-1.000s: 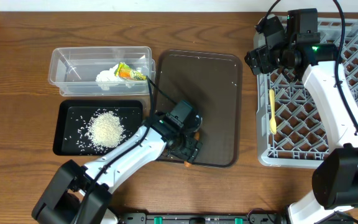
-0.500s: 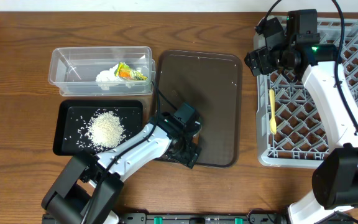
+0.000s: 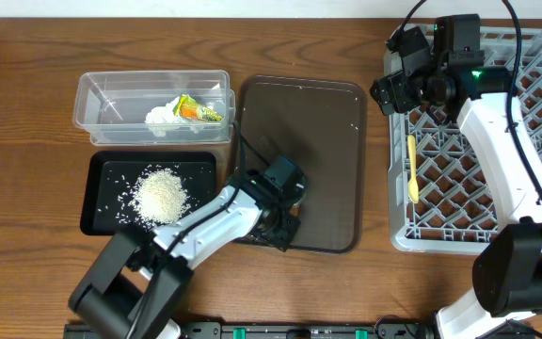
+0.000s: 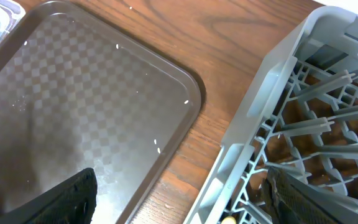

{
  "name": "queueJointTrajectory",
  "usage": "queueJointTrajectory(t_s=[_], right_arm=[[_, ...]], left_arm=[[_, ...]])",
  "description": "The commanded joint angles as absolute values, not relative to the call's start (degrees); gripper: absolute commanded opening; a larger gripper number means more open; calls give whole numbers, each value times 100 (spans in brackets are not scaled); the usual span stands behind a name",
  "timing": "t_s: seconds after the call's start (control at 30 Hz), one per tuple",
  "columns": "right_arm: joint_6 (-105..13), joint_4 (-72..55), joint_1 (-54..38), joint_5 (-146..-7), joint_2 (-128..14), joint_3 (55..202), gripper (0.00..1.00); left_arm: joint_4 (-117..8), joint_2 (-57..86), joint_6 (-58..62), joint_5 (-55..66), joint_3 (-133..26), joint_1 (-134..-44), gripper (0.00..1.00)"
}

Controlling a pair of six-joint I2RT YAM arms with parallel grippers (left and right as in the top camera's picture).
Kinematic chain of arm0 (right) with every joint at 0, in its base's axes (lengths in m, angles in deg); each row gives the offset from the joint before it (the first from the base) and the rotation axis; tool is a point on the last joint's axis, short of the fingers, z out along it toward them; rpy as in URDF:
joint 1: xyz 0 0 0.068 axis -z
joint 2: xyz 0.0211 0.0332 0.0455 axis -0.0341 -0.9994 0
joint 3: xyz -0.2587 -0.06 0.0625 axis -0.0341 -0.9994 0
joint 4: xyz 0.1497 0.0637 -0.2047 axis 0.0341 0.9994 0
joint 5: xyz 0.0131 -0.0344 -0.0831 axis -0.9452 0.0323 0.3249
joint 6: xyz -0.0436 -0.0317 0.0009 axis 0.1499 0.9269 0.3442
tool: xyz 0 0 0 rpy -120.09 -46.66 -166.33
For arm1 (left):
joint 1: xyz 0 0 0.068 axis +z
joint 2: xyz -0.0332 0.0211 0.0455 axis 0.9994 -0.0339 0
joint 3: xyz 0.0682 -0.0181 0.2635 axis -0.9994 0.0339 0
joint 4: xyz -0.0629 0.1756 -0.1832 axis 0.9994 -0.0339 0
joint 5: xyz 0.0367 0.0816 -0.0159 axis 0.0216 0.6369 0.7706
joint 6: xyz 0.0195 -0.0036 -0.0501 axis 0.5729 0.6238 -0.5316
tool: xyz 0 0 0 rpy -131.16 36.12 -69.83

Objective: Sort waste into correct bins and load items into the dishwasher rack
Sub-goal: 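Reach the left gripper to the carrot on the brown tray and grasp it, then carry the carrot left with the left gripper and drop it on the rice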

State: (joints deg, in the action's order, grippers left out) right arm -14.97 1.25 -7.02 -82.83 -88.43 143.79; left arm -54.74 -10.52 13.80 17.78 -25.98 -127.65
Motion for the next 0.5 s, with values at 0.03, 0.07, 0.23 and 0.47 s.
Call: queueJointTrajectory(t_s=[0.03, 0.07, 0.23, 0.47], right_arm=[[-1574, 158, -765, -8353, -8896, 14344, 84], [-1572, 171, -765, -8351, -8896, 14344, 84], [-1572, 173, -765, -8353, -8896, 14344, 84], [-1572, 193, -765, -8351, -8896, 14344, 84]], left_arm=[[-5472, -1225, 1426, 2154, -2651, -12778, 40], [-5465, -1225, 1426, 2226, -2651, -12778, 37], [-5452, -1223, 1428, 2285, -2651, -12776, 26], [-5454, -1100, 1420, 2417, -2795, -12564, 6]])
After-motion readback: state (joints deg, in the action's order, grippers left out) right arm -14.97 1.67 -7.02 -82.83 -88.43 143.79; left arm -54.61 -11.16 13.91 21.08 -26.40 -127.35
